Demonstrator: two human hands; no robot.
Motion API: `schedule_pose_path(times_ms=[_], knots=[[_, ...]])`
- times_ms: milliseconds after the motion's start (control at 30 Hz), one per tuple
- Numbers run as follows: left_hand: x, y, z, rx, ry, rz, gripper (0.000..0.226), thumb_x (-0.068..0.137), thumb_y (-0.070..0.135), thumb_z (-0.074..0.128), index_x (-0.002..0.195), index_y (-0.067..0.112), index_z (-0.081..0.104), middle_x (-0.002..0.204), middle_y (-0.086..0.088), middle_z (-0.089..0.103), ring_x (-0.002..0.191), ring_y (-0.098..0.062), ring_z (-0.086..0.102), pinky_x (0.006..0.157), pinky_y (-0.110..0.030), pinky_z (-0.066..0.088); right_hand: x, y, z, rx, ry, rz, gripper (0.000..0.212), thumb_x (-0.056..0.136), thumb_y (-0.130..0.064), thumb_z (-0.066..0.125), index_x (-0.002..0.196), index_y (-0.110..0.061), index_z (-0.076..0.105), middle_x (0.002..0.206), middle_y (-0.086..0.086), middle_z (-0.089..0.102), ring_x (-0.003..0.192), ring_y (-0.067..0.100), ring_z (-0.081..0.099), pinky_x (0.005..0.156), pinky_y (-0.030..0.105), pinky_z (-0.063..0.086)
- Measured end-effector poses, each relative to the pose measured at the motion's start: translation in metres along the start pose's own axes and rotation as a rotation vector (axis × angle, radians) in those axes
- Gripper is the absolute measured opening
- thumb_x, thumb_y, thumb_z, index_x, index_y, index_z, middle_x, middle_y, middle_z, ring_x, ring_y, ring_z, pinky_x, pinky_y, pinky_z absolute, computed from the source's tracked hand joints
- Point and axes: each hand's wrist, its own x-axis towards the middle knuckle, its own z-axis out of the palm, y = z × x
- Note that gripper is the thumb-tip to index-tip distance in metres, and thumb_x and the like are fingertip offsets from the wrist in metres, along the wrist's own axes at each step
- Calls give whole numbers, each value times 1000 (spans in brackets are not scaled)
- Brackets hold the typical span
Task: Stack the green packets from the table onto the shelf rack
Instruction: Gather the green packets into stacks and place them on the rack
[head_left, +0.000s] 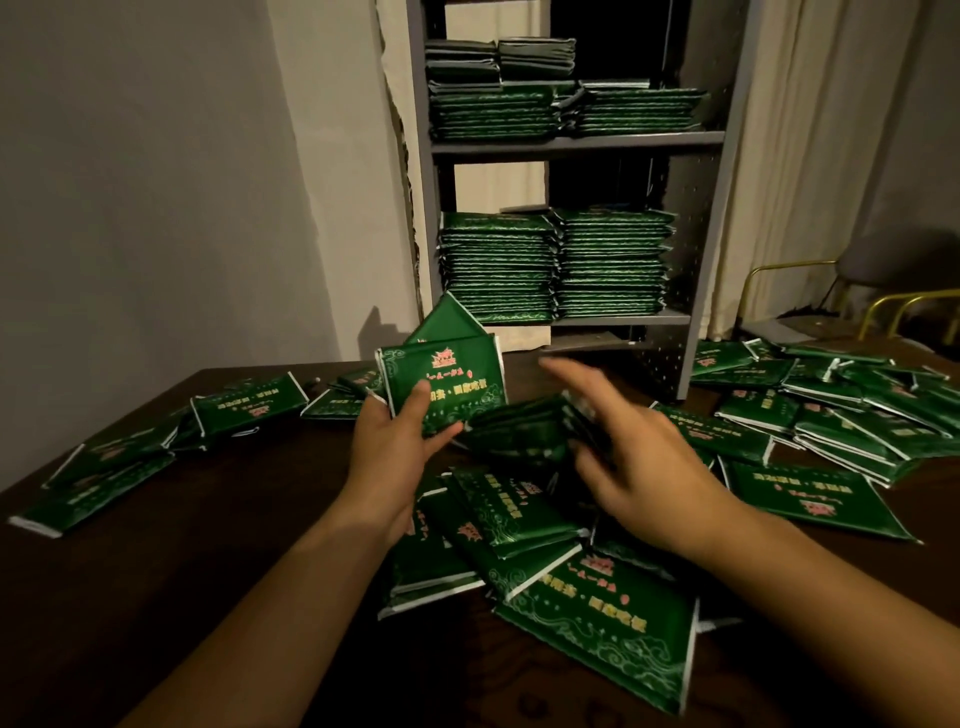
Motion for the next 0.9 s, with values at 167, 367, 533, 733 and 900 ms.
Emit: schedule_pose_path(times_ms=[167, 367, 533, 733, 900], knots=[[-1, -2, -2, 30, 2, 17, 27, 103, 19, 54, 128, 11, 53, 129, -4, 63, 97, -14, 72, 92, -37, 59, 8, 12, -8, 661, 124, 348, 46, 99, 6, 49, 122, -34, 53, 121, 1, 64, 109, 21, 67, 81, 33, 60], [-4, -1, 1, -48, -51, -61, 18, 99, -2, 55, 109, 12, 59, 114, -7, 70, 105, -23, 70, 87, -41, 60, 12, 20, -13, 1065, 151, 605, 47, 95, 10, 32, 105, -6, 74, 115, 14, 72, 101, 25, 70, 75, 29, 57], [-1, -1, 0, -7, -43, -89, 25, 95, -7, 56, 107, 13, 60, 106, -7, 74, 95, -22, 73, 82, -39, 59, 8, 25, -17, 1076, -114, 425, 71, 85, 29, 38, 132, -18, 63, 128, 5, 68, 118, 21, 65, 95, 27, 55], [-2, -3, 0, -28, -124, -131, 25, 93, -6, 54, 115, 7, 56, 118, -15, 70, 109, -30, 69, 91, -51, 57, 6, 16, -9, 634, 76, 391, 20, 85, -23, 72, 87, -4, 67, 68, 7, 58, 60, 13, 55, 58, 23, 48], [-10, -3, 5, -174, -228, -174, 21, 97, 2, 52, 117, 5, 58, 118, -16, 72, 106, -32, 71, 82, -49, 60, 6, 18, -12, 529, 110, 525, 47, 83, -43, 74, 60, -11, 48, 43, 0, 39, 34, 9, 32, 37, 18, 28]])
